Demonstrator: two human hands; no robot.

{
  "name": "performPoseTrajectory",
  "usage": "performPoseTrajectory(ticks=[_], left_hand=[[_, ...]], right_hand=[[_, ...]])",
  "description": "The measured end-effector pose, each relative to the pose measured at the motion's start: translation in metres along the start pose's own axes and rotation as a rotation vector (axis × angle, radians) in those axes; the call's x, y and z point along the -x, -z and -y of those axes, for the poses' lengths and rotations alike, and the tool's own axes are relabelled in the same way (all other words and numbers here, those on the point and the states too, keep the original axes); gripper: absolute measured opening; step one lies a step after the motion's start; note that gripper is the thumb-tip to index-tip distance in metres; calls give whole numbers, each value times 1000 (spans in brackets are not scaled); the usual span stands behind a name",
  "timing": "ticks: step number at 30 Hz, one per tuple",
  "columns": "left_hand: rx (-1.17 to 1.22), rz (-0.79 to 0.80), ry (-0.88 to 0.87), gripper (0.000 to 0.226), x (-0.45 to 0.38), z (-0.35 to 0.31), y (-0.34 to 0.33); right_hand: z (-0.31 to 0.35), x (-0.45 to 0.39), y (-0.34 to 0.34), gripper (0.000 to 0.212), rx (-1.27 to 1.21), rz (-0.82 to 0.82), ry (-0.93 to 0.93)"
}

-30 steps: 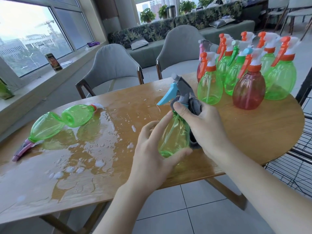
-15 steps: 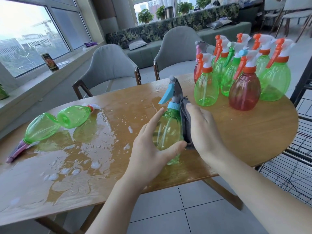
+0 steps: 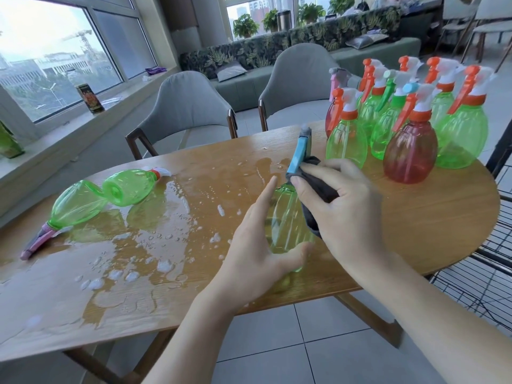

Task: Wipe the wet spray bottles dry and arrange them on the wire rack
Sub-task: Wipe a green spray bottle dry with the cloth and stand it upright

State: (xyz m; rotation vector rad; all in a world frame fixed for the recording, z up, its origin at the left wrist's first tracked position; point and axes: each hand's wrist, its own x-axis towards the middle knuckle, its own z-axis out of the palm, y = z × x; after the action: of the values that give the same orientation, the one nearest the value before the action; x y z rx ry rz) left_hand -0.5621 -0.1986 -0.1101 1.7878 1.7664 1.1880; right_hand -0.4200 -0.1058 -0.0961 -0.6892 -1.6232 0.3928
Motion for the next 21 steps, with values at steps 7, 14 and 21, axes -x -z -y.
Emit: performPoseTrajectory(ticks=[7,14,21], left_hand=[[1,-3,9,102,-4,2,-1],[197,-46,42,91,2,8,4],[240,-12,-6,87,3,9,9]], right_hand=[[-1,-10,-3,18,72,149,82],[-23,-17,18,17,99,206,-12],[-18,-38,39,21,-37,36,-81]])
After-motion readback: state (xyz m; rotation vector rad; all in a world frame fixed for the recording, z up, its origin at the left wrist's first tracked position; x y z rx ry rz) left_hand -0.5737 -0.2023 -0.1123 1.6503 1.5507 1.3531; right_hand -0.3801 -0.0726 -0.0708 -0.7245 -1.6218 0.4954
